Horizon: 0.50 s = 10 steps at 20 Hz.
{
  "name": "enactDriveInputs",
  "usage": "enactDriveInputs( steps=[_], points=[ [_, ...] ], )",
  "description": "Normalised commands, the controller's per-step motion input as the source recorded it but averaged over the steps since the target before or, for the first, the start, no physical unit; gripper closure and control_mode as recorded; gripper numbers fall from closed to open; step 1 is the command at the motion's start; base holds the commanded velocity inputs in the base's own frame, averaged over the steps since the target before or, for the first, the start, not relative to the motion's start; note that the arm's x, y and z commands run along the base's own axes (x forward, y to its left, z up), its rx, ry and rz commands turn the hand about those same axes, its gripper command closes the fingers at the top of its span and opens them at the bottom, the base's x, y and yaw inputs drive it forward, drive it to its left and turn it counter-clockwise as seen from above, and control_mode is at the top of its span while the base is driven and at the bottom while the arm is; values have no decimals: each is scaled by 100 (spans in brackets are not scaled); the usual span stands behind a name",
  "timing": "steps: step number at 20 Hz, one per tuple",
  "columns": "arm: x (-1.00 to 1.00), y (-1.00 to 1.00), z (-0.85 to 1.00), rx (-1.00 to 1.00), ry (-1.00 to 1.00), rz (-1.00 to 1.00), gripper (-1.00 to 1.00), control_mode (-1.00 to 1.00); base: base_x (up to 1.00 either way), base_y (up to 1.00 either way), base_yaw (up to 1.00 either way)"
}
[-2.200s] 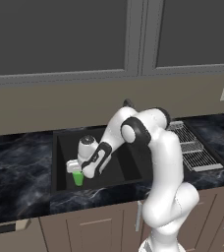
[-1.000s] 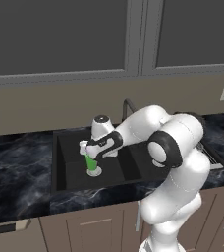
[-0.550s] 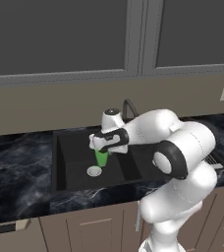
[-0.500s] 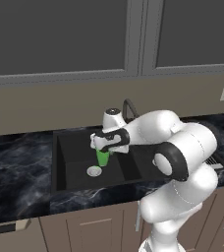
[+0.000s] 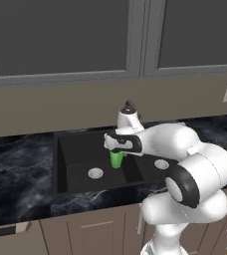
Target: Move any existing items from the left basin to the right basin for drying. Then move the measuring cup from the counter to the left basin of the sink for washing.
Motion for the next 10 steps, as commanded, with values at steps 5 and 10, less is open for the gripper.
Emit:
enactDriveInputs(
  steps=[5,10],
  points=[
    [-10,-28,0,0,0,0,100,-100,0,0,0],
    [-8,-32,0,2,0,-1,100,-100,0,0,0]
  ],
)
